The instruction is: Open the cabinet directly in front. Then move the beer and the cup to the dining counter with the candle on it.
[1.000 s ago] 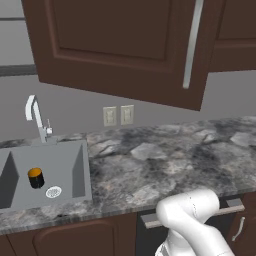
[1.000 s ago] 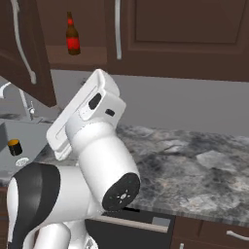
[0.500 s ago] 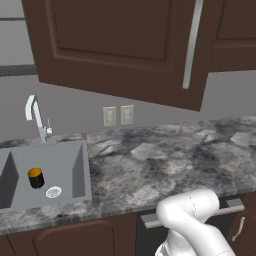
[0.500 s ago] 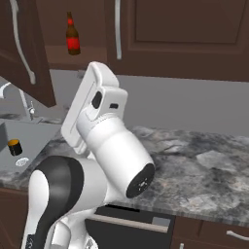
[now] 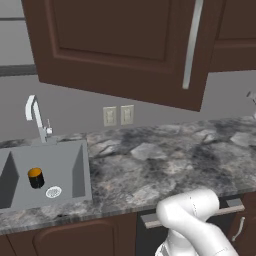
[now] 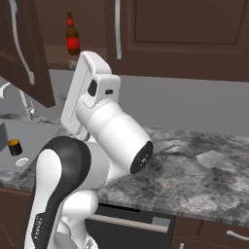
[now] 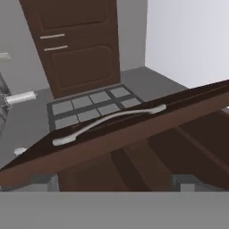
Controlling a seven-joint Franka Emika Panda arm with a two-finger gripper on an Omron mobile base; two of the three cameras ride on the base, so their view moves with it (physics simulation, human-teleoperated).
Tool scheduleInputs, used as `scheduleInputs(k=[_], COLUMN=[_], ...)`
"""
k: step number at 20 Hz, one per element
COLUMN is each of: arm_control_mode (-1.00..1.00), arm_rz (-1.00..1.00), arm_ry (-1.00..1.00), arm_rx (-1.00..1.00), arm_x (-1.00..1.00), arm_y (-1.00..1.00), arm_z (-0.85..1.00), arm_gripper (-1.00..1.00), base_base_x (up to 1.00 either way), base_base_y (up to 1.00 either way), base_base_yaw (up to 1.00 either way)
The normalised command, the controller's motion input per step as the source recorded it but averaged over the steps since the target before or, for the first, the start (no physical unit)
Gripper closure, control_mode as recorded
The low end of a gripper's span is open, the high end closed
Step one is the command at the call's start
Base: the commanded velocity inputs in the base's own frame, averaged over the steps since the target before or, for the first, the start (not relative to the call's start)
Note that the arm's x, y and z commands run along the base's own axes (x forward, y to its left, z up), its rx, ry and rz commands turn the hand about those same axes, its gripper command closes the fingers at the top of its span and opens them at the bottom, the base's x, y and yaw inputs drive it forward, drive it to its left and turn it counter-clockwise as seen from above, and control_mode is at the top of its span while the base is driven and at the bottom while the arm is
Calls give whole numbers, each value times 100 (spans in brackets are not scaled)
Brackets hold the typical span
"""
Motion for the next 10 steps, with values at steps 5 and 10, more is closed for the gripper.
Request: scheduleInputs(k=[5,10], arm_control_mode=[-100,-100], arm_rz=[10,10], arm_ry=[-2,-5], arm_rx=[-7,-6], arm_x=[17,27], arm_y=[7,23], arm_z=[6,0], arm_gripper=[-100,-100], base_base_x=[0,0], base_base_y=[0,0], base_base_yaw=[0,0])
